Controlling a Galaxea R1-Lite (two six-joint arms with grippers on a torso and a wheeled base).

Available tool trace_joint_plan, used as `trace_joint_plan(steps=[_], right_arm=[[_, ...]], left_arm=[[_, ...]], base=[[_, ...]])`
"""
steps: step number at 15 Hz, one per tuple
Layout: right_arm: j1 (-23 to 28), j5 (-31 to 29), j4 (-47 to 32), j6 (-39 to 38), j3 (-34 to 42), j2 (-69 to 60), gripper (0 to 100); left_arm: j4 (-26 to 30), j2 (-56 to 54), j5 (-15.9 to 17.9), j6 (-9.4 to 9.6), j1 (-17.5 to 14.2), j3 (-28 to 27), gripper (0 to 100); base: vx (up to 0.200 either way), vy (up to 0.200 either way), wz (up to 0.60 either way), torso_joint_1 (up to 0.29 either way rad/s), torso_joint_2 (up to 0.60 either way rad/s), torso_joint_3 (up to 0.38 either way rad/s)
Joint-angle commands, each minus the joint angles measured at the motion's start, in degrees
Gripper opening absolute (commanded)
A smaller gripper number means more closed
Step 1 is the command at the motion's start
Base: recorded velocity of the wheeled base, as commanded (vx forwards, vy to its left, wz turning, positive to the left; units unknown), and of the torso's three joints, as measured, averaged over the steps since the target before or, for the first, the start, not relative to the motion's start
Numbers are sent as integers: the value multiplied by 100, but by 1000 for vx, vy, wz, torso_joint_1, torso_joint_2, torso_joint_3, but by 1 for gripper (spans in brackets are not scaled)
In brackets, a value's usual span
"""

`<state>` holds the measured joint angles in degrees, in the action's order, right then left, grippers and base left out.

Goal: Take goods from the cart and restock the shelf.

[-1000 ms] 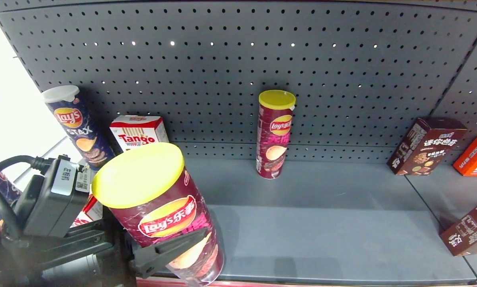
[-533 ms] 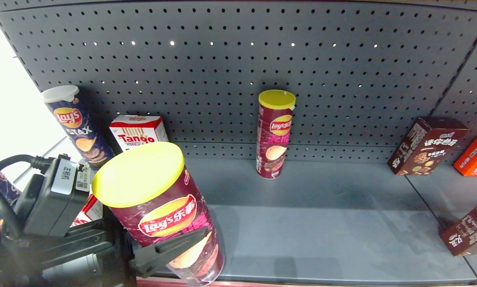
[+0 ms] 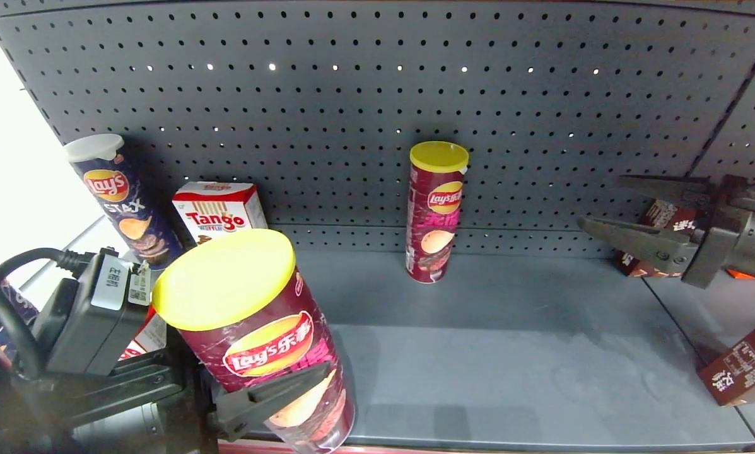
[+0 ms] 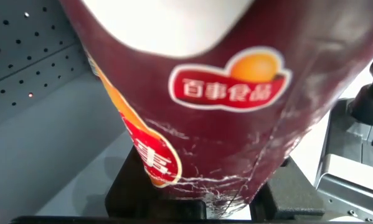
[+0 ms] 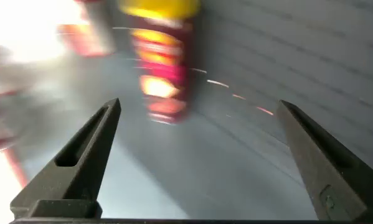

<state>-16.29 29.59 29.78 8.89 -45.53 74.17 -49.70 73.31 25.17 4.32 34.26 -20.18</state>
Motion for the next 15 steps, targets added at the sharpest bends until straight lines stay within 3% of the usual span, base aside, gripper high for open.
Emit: trace_joint_plan(steps=[1,5,8,15], right_arm=[[11,715,1,-1,-536,652,100],[64,2895,581,17,-993,1390,100],[55,2965,1082,-19,-1089,1908,100],[38,2965,1047,-19,-1942,2840,100]], left_arm=[[4,60,40,-10,20,-22,0],[-5,139,119,-18,11,-118,0],[-5,139,119,-291,2,-241,0],[-13,262,128,-291,2,-241,0]], base=[[0,0,0,0,0,0],[0,0,0,0,0,0],[0,0,0,0,0,0],[0,0,0,0,0,0]])
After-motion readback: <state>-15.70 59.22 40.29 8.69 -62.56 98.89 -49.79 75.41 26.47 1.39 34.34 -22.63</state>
